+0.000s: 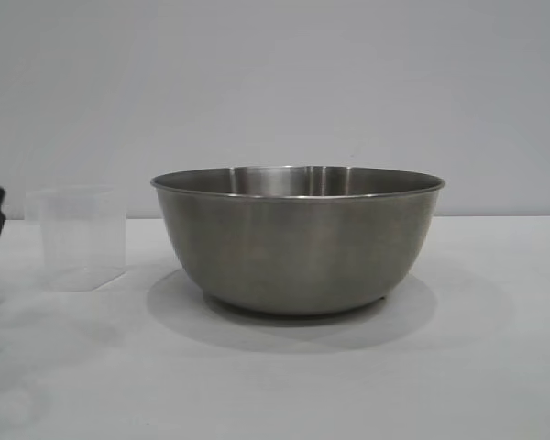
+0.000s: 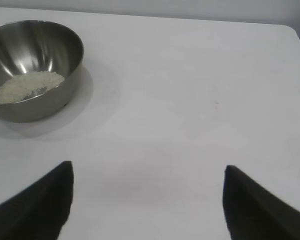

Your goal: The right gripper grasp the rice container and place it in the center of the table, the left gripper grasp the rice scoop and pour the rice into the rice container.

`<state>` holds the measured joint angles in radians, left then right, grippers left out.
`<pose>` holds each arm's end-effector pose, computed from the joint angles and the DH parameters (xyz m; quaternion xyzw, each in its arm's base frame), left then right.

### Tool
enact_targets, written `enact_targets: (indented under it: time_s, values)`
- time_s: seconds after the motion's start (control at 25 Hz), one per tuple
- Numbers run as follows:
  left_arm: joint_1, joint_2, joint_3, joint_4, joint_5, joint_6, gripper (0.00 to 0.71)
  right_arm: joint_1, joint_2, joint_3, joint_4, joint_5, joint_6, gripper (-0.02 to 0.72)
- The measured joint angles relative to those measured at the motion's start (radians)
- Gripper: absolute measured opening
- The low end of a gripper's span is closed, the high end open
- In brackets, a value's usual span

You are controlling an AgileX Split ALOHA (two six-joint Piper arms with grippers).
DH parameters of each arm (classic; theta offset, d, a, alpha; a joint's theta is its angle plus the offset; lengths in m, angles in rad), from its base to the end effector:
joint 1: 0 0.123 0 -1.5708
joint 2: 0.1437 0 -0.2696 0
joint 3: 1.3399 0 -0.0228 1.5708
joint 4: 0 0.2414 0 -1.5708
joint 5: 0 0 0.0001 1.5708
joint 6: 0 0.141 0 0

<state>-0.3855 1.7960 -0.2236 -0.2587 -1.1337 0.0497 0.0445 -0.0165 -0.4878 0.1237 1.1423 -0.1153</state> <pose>0.2612 -0.0708 0.0869 0.0665 0.8179 -0.0313 0.5706 0.0391 0.0176 0.2377 -0.0745 0.8679 0.0443 0.4891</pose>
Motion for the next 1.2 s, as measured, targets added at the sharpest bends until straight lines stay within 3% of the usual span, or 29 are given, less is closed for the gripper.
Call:
enact_targets:
  time_s: [0.4,0.6,0.8,1.04,1.08,1.12,1.2]
  values:
    - [0.000,-0.253,0.001,0.069,0.371,0.000,0.309,0.000,0.000,0.000,0.000,0.000,0.000,0.526]
    - [0.000,-0.350,-0.090,0.138,0.658,-0.054,0.309,0.000,0.000,0.000,0.000,0.000,0.000,0.526]
    - [0.000,-0.460,-0.225,0.217,1.027,-0.081,0.309,0.000,0.000,0.000,0.000,0.000,0.000,0.526]
    - [0.000,-0.585,-0.343,0.224,1.285,-0.072,0.309,0.000,0.000,0.000,0.000,0.000,0.000,0.526]
    - [0.000,-0.612,-0.357,0.224,1.317,-0.069,0.371,0.000,0.000,0.000,0.000,0.000,0.000,0.526]
    - [0.000,-0.635,-0.375,0.224,1.345,-0.067,0.370,0.000,0.000,0.000,0.000,0.000,0.000,0.526]
    - [0.000,-0.682,-0.413,0.224,1.416,-0.065,0.454,0.000,0.000,0.000,0.000,0.000,0.000,0.526]
